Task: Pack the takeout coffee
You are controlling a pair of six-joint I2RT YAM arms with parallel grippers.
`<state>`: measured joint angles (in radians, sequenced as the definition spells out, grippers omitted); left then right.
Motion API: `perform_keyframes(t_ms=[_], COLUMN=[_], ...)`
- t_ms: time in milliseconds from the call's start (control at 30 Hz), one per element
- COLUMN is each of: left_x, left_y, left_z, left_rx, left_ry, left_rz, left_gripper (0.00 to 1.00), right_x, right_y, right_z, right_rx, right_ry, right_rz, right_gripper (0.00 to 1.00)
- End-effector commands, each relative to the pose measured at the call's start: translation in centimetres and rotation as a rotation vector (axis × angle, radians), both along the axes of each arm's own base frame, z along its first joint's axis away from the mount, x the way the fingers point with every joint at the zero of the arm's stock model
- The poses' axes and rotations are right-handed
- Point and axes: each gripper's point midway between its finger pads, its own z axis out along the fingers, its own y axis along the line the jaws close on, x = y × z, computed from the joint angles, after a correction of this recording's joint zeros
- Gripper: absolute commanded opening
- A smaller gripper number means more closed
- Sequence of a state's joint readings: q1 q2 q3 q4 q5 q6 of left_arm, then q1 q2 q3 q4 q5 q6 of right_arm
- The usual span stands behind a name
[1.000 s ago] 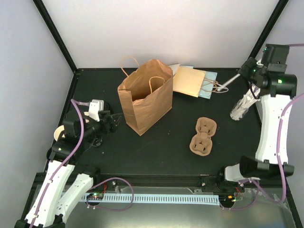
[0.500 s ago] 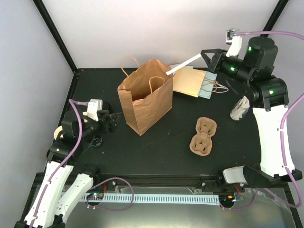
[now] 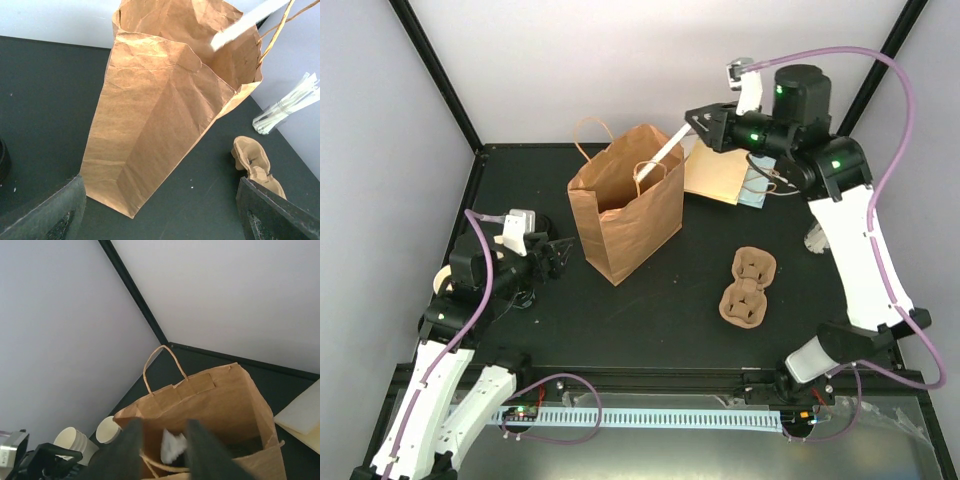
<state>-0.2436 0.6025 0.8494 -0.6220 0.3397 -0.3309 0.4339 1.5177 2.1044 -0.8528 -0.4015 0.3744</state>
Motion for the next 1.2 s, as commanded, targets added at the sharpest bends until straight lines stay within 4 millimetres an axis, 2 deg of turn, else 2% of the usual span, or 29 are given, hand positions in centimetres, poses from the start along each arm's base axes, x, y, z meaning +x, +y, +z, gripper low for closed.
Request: perform_keyframes(t_ms=[0,33,67,233,333,433,567,600,667,800,933,1033,1167], left_x=[0.0,0.0,0.0,0.0,0.1,0.3,0.6,0.7,1.0,1.2,1.2,1.1,1.0], left_y=[0.3,0.3,0.3,0.3,0.3,0.1,-0.2,-0.2,-0.4,-0.7,-0.7,-0.8,-1.0], left_z=[1.2,1.2,1.0,0.8,0.6,0.6,0.3,0.2,-0.1,-0.5,-0.8,-1.2,-1.6], left_rx=[0.015,0.017,0.019,0.027,0.028,0.026,0.029,0.031,0.029,0.026,0.039,0.043,0.037], left_ry=[-0.032,-0.031,-0.027,-0.03,-0.029,-0.033,-0.036,-0.035,-0.034,-0.039,-0.041,-0.037,-0.031], left_rz=[0.008,0.009,0.008,0.007,0.007,-0.001,-0.014,-0.016,-0.021,-0.039,-0.047,-0.052,-0.066], left_gripper=[0.85,0.85,0.85,0.85,0.85,0.85,0.85,0.85,0.85,0.85,0.85,0.85,0.85], right_x=[0.7,1.1,1.5,2.2,2.1,1.8,0.1,-0.4,-0.9,-0.5,-0.6,-0.3,0.3], right_y=[0.8,0.2,-0.6,-5.7,-9.9,-15.2,-23.3,-25.4,-27.7,-29.6,-32.1,-32.8,-33.2], right_z=[0.1,0.3,0.2,-1.2,-3.8,-7.1,-10.9,-11.7,-13.7,-17.0,-18.6,-20.0,-22.3], right_rx=[-0.045,-0.061,-0.084,-0.239,-0.341,-0.428,-0.497,-0.526,-0.579,-0.64,-0.737,-0.764,-0.703], right_ry=[-0.029,-0.039,-0.047,-0.037,0.059,0.197,0.301,0.316,0.356,0.459,0.531,0.567,0.609], right_rz=[-0.003,-0.041,-0.091,-0.338,-0.474,-0.614,-0.907,-0.994,-1.088,-1.199,-1.386,-1.425,-1.413], right_gripper=[0.73,0.84,0.88,0.89,0.89,0.8,0.56,0.53,0.51,0.5,0.51,0.52,0.56])
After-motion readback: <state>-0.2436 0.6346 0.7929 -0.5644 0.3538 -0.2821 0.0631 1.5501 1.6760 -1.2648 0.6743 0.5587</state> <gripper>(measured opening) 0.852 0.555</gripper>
